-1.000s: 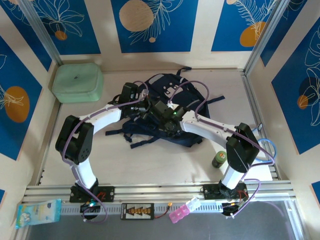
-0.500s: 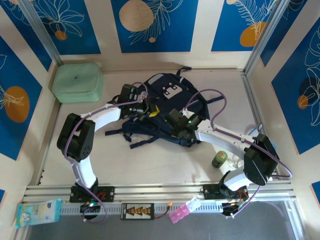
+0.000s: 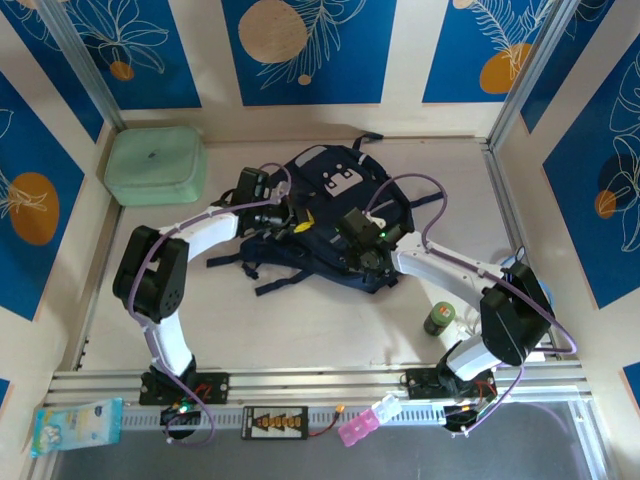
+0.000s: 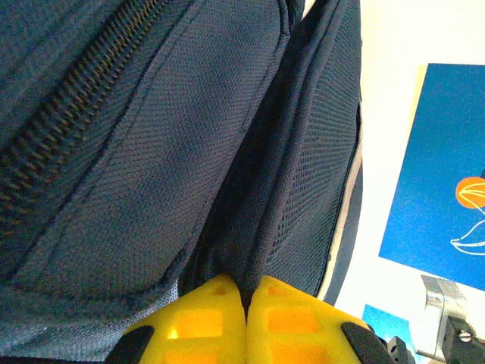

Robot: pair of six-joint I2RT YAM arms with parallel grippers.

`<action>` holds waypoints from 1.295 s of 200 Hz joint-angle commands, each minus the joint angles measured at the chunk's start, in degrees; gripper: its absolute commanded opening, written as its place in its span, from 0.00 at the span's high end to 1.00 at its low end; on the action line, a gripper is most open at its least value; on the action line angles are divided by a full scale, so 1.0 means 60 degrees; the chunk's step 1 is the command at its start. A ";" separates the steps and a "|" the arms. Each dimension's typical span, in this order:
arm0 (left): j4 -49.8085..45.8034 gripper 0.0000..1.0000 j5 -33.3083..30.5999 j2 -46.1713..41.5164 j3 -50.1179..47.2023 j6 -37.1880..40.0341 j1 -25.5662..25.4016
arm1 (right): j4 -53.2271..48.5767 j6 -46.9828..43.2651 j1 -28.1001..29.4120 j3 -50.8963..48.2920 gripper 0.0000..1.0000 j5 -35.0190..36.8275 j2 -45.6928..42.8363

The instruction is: Pack books, pencil case, and school supplies into a backpack

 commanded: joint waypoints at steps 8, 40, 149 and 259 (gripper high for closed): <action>0.0001 1.00 -0.0241 0.0089 0.0242 0.0196 0.0245 | -0.0002 -0.0761 -0.0002 0.0337 0.76 -0.0073 0.0071; 0.0014 1.00 -0.0170 0.0142 0.0286 0.0172 0.0246 | 0.0094 -0.1393 0.0211 0.0348 0.75 0.0400 0.0012; 0.0073 1.00 -0.0104 0.0166 0.0234 0.0146 0.0245 | 0.0610 -0.1895 -0.0083 -0.0389 0.76 -0.0107 0.0064; -0.2765 0.96 -0.0573 0.0260 0.1189 0.2746 0.0398 | 0.1294 -0.1705 -0.1616 -0.1528 1.00 -0.1028 -0.1341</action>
